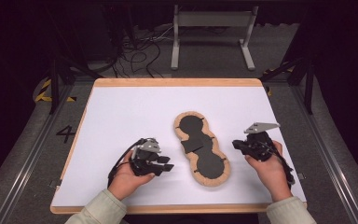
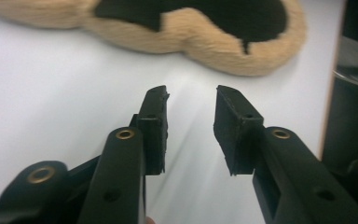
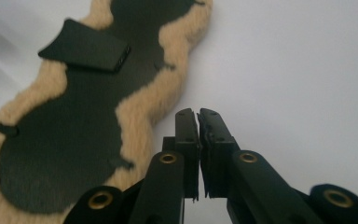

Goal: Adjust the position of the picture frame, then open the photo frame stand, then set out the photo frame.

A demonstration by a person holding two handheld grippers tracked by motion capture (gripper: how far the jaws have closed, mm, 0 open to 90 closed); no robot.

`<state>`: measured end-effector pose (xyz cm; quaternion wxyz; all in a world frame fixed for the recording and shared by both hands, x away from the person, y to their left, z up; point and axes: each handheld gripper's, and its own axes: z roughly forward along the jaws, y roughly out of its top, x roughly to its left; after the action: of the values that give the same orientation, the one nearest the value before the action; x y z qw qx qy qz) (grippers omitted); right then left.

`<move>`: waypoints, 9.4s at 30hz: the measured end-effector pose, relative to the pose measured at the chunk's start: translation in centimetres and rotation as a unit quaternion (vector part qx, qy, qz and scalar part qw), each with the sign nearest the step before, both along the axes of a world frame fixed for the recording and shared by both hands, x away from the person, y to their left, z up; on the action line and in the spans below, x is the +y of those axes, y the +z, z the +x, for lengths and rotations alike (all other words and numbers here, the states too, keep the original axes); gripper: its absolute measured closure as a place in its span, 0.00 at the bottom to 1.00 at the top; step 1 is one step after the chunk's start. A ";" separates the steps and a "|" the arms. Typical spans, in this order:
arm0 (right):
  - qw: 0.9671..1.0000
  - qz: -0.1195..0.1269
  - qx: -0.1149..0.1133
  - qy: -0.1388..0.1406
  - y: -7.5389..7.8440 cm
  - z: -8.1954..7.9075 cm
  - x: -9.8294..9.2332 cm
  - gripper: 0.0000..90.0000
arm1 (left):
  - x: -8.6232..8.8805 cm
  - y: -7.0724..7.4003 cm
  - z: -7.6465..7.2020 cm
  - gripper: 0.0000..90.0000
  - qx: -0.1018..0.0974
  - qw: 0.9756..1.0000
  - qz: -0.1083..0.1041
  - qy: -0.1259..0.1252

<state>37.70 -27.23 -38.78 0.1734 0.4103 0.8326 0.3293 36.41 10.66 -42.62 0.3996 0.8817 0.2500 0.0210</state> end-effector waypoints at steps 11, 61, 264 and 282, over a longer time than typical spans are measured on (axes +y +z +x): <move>0.998 -0.051 0.010 0.019 1.2 6.9 4.1 0.96 | 6.0 -1.0 -0.2 0.60 -0.045 0.990 -0.012 0.131; 0.982 -0.065 0.007 0.175 0.1 7.4 19.3 0.98 | 10.6 -1.9 1.1 0.61 -0.048 0.971 -0.062 0.227; 0.989 0.068 0.127 0.018 -4.4 0.2 2.4 0.14 | 6.8 -2.1 2.0 0.34 0.071 0.983 -0.015 0.167; 0.986 0.075 0.144 0.021 -5.3 0.2 2.9 0.10 | 6.2 -2.7 2.3 0.30 0.107 0.983 -0.022 0.148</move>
<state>37.87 -24.30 -44.13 0.0134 0.4481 0.8299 0.3322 38.69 16.86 -45.28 0.3819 0.8233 0.4195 -0.0203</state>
